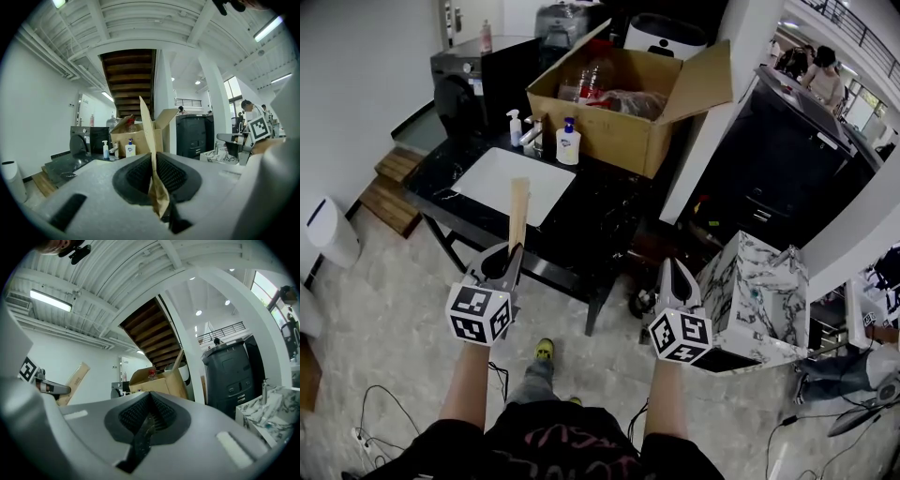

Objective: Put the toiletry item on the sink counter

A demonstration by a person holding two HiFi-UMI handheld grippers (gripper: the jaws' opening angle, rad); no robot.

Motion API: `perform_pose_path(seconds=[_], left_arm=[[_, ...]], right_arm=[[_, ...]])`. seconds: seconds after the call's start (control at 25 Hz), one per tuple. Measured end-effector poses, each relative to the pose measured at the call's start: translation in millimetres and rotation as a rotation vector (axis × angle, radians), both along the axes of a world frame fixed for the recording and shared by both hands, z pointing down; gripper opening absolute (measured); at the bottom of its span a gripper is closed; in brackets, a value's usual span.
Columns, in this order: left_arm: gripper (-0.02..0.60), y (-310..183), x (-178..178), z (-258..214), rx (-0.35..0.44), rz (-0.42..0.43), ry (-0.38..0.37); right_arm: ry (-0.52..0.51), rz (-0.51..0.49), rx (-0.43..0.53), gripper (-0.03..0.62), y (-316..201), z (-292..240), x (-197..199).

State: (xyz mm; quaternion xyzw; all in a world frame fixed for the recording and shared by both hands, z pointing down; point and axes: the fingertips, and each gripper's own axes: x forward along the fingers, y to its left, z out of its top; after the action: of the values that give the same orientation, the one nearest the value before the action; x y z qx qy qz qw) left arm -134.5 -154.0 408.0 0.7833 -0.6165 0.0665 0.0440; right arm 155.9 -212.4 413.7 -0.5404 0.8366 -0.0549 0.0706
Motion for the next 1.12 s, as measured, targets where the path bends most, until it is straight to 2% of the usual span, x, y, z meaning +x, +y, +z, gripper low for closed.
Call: perform_pose_path(seconds=[0.4,0.88,1.12], left_arm=[[0.028,-70,0,15,-0.022,0.073,0.021],[0.029,-167,-36,18,-0.046,0.166,0.057],[0.029,-214,-43,7,-0.021,0.24,0.074]], right_arm=[[0.027,0.049,-0.016,0.003,-56,9,-6],[0.032,0.122,-0.029,0.003,-132,3,-45],[0.05,0.18,-0.023,0.003,-167,-11,-54]])
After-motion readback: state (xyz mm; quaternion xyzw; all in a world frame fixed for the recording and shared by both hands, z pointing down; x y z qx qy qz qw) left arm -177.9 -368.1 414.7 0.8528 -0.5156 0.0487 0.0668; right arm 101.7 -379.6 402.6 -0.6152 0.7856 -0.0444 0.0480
